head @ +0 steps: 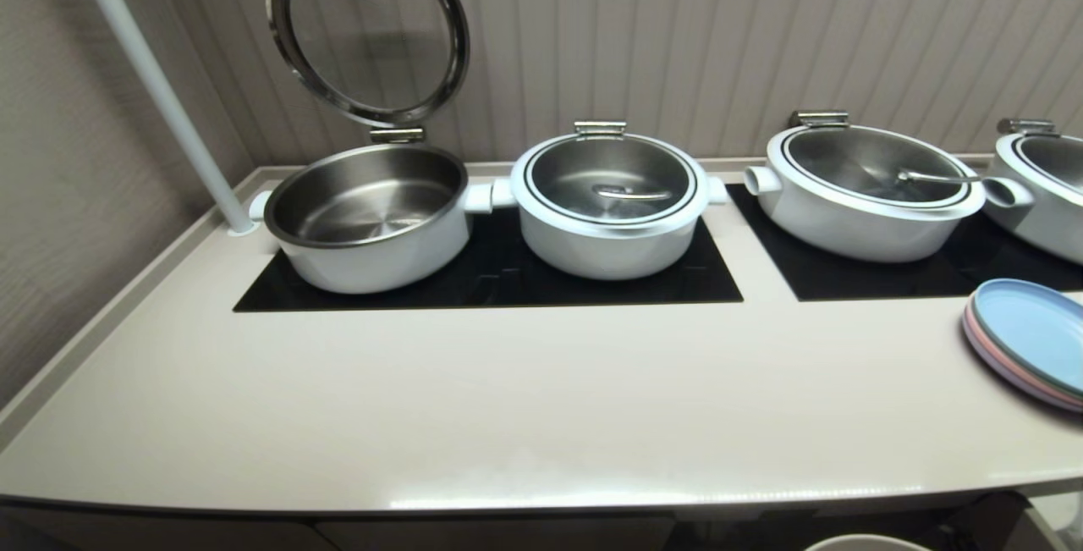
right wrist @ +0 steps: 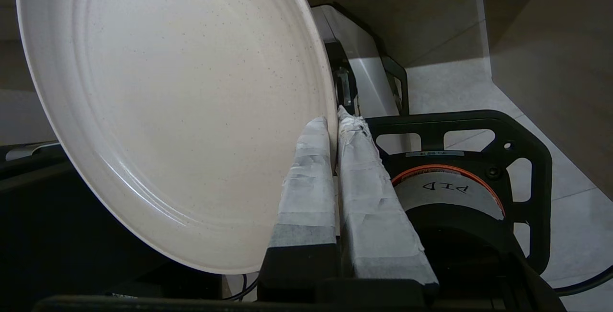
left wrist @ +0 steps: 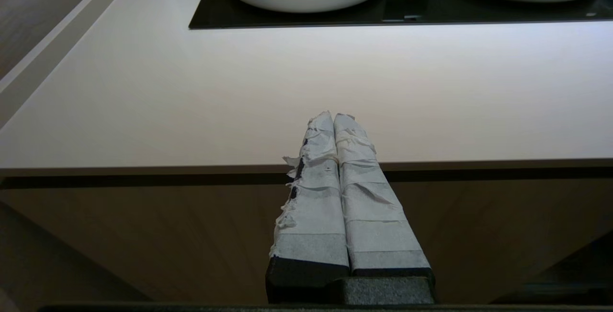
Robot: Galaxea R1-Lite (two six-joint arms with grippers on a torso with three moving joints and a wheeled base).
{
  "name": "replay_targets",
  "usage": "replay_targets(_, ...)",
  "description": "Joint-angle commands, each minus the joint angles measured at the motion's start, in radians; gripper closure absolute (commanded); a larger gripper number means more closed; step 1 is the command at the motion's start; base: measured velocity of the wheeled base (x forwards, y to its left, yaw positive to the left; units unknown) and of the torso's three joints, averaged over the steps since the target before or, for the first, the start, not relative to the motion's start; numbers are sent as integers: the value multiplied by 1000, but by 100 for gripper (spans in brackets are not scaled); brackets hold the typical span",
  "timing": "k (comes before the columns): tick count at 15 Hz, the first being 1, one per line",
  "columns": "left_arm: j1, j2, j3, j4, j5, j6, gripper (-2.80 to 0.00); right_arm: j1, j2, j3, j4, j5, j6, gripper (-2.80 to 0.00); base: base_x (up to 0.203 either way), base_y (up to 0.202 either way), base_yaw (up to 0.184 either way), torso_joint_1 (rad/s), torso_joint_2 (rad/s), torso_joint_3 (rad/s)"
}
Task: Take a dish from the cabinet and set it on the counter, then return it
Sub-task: Put it back into the cabinet
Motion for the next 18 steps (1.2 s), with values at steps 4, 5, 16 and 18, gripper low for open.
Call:
replay_targets(4,0,0,0,-1,0,-2,0,-3,3,1,3,3,-19,0,0,0,0,0,0,0)
replay_targets(5,0,0,0,0,0,-2,0,-3,3,1,3,3,-22,0,0,0,0,0,0,0)
replay_targets(16,0,0,0,-1,0,-2,0,-3,5,5,3,4,-31,0,0,0,0,0,0,0)
replay_targets(18,0,0,0,-1,0,-2,0,-1,5,4,3,4,-31,0,0,0,0,0,0,0)
